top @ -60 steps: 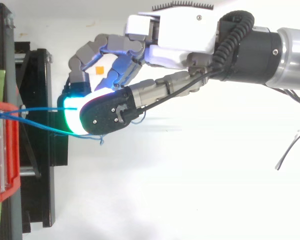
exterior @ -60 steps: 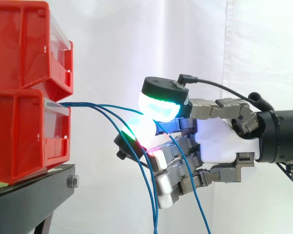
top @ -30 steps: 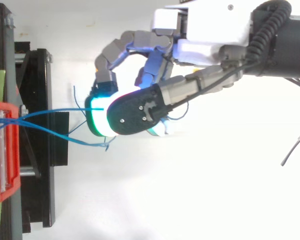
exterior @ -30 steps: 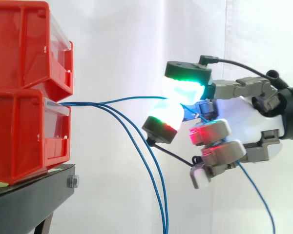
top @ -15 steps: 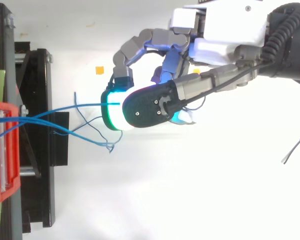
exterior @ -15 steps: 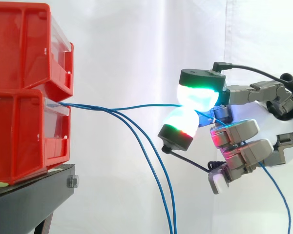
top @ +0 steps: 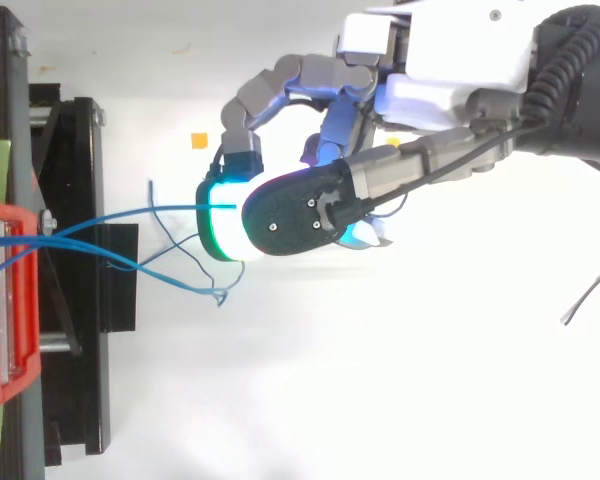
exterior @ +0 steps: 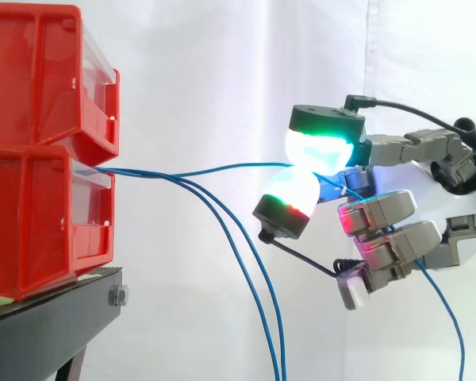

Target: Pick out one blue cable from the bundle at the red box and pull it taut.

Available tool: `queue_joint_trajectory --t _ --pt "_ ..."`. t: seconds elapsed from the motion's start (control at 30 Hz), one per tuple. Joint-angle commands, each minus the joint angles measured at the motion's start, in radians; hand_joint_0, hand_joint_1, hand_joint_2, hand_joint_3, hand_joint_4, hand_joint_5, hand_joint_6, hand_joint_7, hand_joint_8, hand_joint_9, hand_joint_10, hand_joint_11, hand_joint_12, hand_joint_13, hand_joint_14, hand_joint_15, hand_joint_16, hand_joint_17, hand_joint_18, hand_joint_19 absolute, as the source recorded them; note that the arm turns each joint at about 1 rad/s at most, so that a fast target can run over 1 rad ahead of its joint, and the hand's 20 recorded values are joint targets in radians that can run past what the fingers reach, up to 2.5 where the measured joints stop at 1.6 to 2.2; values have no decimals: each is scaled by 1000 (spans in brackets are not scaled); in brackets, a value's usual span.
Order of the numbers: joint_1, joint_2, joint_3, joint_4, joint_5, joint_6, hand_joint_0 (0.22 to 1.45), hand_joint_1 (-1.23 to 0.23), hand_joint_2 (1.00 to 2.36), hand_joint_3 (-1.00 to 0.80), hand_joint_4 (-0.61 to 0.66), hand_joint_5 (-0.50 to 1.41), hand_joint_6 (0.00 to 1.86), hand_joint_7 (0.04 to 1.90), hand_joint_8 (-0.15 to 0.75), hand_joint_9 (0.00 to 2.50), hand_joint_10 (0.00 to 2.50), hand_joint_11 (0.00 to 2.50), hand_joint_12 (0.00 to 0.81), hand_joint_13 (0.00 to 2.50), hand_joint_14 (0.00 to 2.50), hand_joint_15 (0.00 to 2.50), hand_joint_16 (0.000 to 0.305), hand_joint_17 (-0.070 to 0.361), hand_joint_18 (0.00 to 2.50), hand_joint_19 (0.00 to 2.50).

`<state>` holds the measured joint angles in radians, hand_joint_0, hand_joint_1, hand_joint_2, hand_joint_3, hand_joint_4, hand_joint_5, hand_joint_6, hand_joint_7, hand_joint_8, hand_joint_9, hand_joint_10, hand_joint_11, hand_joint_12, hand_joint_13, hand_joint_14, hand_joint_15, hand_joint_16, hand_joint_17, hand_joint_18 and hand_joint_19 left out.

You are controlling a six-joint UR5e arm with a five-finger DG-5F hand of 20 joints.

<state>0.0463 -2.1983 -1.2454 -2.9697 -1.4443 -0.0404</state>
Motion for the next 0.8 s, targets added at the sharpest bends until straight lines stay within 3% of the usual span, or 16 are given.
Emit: queue_joint_trajectory --t 0.0,0.13,0.33,0.77 --pt "0 0 -15 20 -1 1 690 -706 1029 -179 -238 -207 956 1025 133 1311 18 1458 231 1406 16 1512 41 92 753 758" --pt "0 0 -20 67 2 5 687 -705 1027 -228 -217 -212 951 1000 133 1303 18 1447 225 1399 16 1504 41 93 747 763" --pt "0 -1 -22 71 2 33 678 -697 1022 -292 -190 -211 948 1016 135 1293 19 1440 226 1390 18 1490 42 94 738 765" --pt "0 -1 -22 75 7 33 674 -685 1012 -396 -154 -208 951 1003 140 1288 19 1416 218 1385 19 1481 43 96 731 775"
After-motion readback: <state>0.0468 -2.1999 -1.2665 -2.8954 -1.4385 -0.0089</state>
